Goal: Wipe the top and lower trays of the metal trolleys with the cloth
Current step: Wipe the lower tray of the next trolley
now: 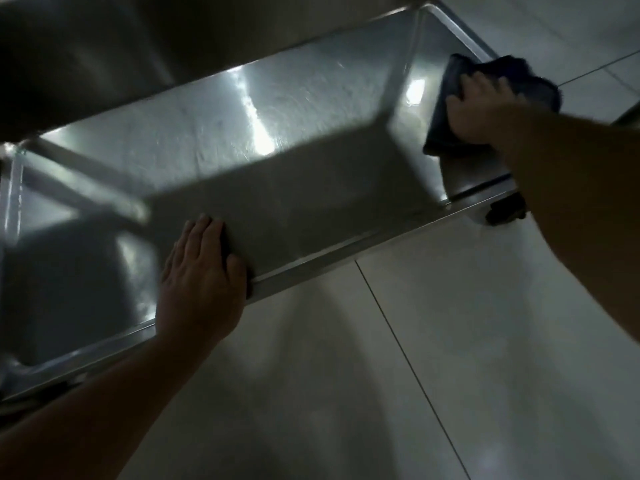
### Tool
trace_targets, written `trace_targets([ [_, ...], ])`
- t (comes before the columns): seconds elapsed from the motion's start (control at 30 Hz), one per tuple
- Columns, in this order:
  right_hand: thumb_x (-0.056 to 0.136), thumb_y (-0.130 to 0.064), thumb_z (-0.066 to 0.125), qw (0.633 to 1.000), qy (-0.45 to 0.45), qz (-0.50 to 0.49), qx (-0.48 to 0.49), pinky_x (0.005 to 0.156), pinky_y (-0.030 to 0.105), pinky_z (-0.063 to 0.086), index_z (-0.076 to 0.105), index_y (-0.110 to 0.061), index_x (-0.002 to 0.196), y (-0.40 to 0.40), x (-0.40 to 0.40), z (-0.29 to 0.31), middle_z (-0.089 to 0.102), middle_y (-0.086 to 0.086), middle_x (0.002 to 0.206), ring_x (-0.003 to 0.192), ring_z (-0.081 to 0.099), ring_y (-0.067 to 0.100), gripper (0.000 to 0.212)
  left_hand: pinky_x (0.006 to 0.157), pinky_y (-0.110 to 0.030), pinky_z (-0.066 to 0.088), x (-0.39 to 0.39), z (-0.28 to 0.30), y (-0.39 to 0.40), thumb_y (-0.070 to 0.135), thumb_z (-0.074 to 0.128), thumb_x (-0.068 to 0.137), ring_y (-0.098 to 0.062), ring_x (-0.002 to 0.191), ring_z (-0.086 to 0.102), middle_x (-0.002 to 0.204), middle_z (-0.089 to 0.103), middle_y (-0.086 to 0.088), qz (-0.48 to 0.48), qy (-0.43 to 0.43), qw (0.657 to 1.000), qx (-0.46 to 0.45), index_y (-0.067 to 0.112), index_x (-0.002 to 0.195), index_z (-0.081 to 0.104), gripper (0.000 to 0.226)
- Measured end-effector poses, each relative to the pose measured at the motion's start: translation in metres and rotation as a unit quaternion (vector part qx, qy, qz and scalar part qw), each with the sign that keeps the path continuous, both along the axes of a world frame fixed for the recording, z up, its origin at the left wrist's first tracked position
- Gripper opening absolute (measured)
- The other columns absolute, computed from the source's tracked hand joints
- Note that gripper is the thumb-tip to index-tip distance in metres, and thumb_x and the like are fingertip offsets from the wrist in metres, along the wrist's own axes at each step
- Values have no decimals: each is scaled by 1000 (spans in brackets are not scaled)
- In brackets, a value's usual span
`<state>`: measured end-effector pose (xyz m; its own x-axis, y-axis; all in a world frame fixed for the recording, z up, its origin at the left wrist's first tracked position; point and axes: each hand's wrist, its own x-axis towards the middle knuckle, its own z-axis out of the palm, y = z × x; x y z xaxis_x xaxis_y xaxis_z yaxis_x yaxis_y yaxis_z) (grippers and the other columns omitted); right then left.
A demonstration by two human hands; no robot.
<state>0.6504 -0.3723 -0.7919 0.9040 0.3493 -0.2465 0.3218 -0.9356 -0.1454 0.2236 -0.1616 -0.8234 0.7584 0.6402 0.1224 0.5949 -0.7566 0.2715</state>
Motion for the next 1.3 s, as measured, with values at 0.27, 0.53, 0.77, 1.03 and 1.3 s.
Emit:
trace_targets([
  [0.27, 102, -52, 17, 988, -28, 149, 15, 124, 57, 13, 12, -22, 164, 36, -112, -6, 10, -2, 173, 157, 9, 36, 70, 129, -49, 23, -1, 0, -1, 46, 33, 95, -31, 158, 26, 168, 36, -14, -3, 23, 1000, -9, 8, 158, 41, 73],
  [0.53, 107, -39, 24, 894, -27, 447, 13, 127, 50, 8, 10, -30, 165, 121, -168, -5, 6, -11, 173, 160, 4, 21, 61, 130, -45, 18, -1, 6, -3, 46, 31, 95, -28, 160, 21, 171, 31, -11, -1, 39, 999, -26, 10, 161, 38, 76],
  [0.77, 107, -39, 29, 950, -19, 312, 21, 126, 56, 11, 19, -29, 164, 125, -89, 4, 12, -7, 173, 159, 11, 24, 59, 131, -44, 16, -1, 8, -3, 44, 31, 94, -27, 161, 19, 172, 29, -11, -3, 52, 998, -25, 10, 162, 36, 77],
  [1.03, 94, -48, 38, 995, -16, 81, 52, 114, 63, 36, 41, -18, 149, 46, -1, 12, 42, 24, 154, 137, 43, 50, 63, 130, -43, 20, 0, 11, -6, 41, 38, 93, -27, 159, 24, 170, 33, -10, 6, 47, 999, -9, 10, 160, 40, 74],
  [1.3, 101, -51, 30, 999, -18, -5, 27, 123, 62, 16, 19, -16, 162, -31, -20, 9, 18, 8, 171, 155, 15, 39, 71, 128, -44, 22, 0, 10, -9, 40, 38, 93, -26, 158, 27, 168, 37, -8, 19, 29, 999, -13, 13, 158, 43, 70],
])
